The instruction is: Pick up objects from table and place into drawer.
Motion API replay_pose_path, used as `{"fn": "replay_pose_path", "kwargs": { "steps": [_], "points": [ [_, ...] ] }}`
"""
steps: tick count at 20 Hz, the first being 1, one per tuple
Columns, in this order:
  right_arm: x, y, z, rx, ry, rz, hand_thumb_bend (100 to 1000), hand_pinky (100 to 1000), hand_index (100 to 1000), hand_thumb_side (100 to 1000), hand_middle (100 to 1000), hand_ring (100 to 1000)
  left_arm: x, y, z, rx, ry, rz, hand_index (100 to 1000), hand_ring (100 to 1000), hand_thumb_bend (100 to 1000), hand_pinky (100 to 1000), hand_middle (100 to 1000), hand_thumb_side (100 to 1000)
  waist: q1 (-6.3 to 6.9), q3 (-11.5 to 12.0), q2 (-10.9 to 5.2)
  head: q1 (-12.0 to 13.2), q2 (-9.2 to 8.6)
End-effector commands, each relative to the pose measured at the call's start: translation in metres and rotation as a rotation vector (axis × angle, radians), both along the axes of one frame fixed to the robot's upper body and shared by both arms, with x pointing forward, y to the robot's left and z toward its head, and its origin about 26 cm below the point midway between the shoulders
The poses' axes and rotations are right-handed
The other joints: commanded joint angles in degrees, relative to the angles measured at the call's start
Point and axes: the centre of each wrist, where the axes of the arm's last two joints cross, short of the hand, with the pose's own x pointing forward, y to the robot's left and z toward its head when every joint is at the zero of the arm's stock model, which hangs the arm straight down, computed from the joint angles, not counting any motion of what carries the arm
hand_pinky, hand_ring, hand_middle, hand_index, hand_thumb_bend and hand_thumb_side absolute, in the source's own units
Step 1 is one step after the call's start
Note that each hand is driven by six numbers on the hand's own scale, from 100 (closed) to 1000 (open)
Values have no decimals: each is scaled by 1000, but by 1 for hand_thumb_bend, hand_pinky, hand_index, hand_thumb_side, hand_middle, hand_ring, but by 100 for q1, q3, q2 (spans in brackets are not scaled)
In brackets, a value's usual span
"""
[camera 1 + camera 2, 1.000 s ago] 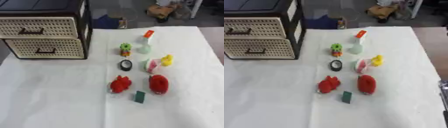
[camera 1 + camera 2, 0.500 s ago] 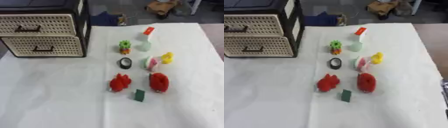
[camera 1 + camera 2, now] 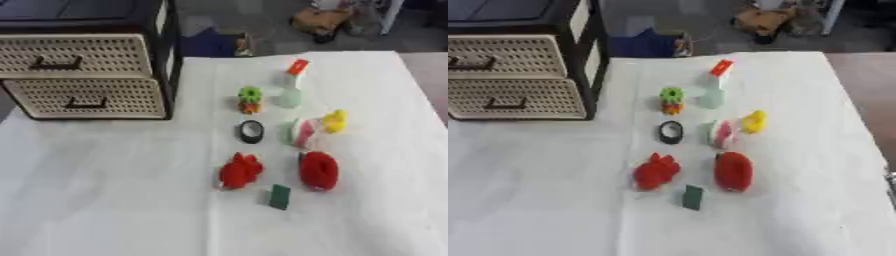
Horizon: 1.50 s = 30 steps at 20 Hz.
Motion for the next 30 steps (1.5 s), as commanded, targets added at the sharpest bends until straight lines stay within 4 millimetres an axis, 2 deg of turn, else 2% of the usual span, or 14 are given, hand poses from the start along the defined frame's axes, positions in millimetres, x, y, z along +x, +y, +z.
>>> {"fn": "replay_pose_path", "kwargs": {
  "steps": [1, 3, 6, 7, 8, 13, 16, 23, 26, 30],
  "points": [
    [-3, -4, 12, -41, -33, -17, 100, 629, 813, 1000, 609, 619, -9, 1, 19, 134, 53, 41, 856, 515, 100, 418, 538, 1000, -6, -15, -79, 14, -95],
    [-4, -4, 12, -42, -33, -21, 100, 629, 813, 1000, 608, 619, -10, 0, 24, 191, 121, 43, 869, 475, 100, 377, 503, 1000, -2, -19, -73, 0, -120],
    [-4, -4, 12, -43, -30, -26, 100, 630, 813, 1000, 607, 618, -9, 2, 32, 276, 229, 46, 877, 307, 100, 184, 341, 1000, 10, -12, -75, -17, -135],
    [-4, -4, 12, -42, -29, -28, 100, 630, 813, 1000, 607, 618, -8, 3, 35, 303, 269, 41, 875, 297, 100, 172, 332, 1000, 13, -7, -79, -23, -136],
    [-4, -5, 12, -43, -28, -29, 100, 630, 813, 1000, 607, 617, -7, 4, 38, 327, 308, 36, 864, 234, 100, 100, 277, 1000, 18, -3, -84, -27, -135],
    [-4, -5, 11, -46, -23, -32, 100, 630, 812, 1000, 605, 619, 1, 9, 52, 399, 442, 7, 856, 100, 100, 100, 139, 1000, 31, 13, -118, -41, -123],
    [-4, -5, 11, -49, -23, -31, 100, 631, 812, 1000, 605, 619, 7, 8, 59, 423, 485, -8, 854, 100, 100, 100, 100, 1000, 30, 29, -142, -49, -142],
    [-4, -5, 11, -54, -9, -29, 100, 631, 812, 1000, 604, 618, 25, 2, 65, 469, 560, -9, 816, 100, 100, 100, 100, 1000, 26, 48, -198, -23, -134],
    [-5, -5, 10, -54, -8, -30, 100, 631, 811, 1000, 603, 618, 34, 0, 66, 485, 589, -9, 851, 100, 100, 100, 100, 1000, 33, 58, -214, -16, -133],
    [-5, -5, 10, -52, -4, -31, 100, 631, 811, 1000, 602, 618, 45, -1, 65, 516, 656, -16, 947, 100, 100, 100, 100, 1000, 40, 65, -225, -18, -136]
  ]
}}
